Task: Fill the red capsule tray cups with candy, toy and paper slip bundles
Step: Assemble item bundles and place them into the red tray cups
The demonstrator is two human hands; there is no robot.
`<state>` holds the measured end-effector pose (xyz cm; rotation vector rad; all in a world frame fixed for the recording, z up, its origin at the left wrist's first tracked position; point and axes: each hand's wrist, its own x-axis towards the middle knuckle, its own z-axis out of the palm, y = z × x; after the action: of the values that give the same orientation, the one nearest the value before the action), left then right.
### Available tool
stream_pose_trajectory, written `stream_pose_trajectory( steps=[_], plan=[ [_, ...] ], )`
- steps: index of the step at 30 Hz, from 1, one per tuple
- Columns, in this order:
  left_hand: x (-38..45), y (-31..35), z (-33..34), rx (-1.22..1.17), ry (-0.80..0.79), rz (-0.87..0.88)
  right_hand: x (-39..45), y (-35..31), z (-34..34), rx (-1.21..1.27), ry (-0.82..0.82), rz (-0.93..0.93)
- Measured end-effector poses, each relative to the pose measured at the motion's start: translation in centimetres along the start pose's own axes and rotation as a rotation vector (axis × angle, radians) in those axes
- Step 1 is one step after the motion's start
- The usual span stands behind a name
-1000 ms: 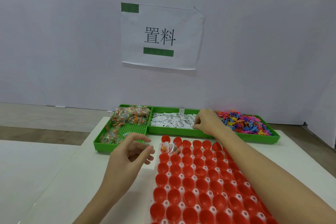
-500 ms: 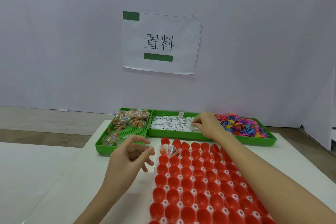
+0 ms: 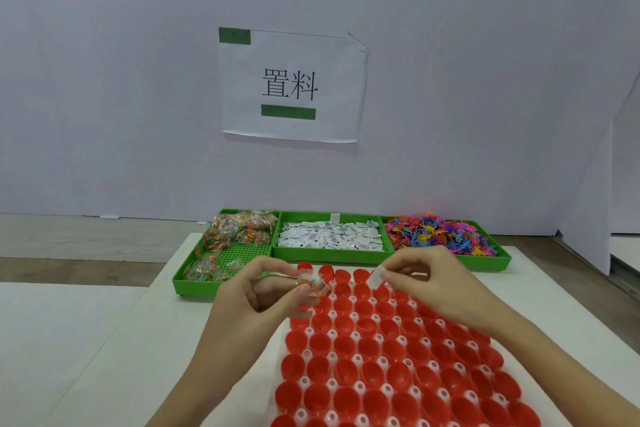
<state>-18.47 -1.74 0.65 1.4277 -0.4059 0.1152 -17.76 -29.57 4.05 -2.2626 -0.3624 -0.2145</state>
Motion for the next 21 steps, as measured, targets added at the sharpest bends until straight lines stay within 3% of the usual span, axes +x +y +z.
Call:
stream_pose_trajectory(
  steps=[6,13,17,21],
  plan=[
    [-1.4,1.0,2.3,-0.011,-0.099,-0.022,-5.1,-2.7,-0.2,0.253,0.036,-0.009],
    [-2.0,1.2,4.3,0.038,-0.254,0.018,-6.5,-3.2,-0.2,0.055,0.130,-0.099],
    [-2.2,1.2,4.8,0.098,-0.233,0.027,-6.7,-3.3,0.7,-0.048,0.102,-0.149],
    [-2.1,1.1,5.1,0.139,-0.201,0.062,-7.1,-3.6,1.0,0.005,0.059,-0.153]
  ],
)
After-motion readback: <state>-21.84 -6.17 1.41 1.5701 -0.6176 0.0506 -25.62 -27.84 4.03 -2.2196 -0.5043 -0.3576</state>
